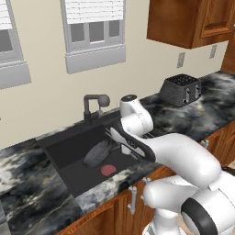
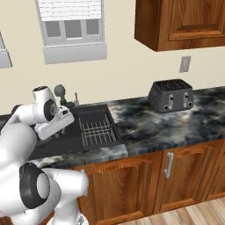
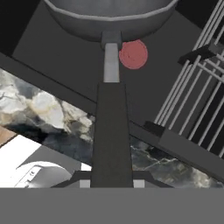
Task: Move the pot and pan from the stove into the sink.
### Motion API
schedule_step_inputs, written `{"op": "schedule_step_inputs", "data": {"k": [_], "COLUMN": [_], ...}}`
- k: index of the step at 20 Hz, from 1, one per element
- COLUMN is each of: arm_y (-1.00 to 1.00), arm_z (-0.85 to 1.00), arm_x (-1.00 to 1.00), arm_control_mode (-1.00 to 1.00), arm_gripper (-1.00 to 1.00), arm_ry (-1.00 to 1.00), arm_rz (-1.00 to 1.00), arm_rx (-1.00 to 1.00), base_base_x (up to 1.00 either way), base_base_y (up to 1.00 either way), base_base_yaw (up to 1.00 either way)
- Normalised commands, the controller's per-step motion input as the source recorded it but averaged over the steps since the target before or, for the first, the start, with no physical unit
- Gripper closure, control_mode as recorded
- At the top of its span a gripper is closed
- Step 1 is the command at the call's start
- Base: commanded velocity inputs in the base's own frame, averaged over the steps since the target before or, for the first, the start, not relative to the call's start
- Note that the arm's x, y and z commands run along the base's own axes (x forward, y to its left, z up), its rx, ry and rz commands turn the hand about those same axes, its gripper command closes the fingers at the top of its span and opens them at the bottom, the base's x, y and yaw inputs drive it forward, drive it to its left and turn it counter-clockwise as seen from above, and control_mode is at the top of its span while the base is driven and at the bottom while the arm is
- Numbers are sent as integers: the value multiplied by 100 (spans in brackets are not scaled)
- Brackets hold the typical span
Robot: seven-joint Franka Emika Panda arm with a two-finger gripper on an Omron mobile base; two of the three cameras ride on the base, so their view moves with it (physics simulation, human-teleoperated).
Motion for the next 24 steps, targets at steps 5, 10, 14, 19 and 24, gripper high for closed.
{"op": "schedule_step_inputs", "data": {"k": [5, 10, 14, 19, 24], "arm_y": [37, 27, 16, 14, 14], "arm_z": [-34, -35, -31, -36, -34], "arm_x": [47, 31, 20, 17, 20], "arm_control_mode": [-100, -100, -100, -100, -100], "arm_gripper": [100, 100, 100, 100, 100], "arm_ry": [0, 0, 0, 0, -1], "arm_rz": [-10, -8, -5, -4, -4], "arm_rx": [-4, -5, -5, -5, -4], "base_base_x": [0, 0, 0, 0, 0], "base_base_y": [0, 0, 0, 0, 0], "base_base_yaw": [0, 0, 0, 0, 0]}}
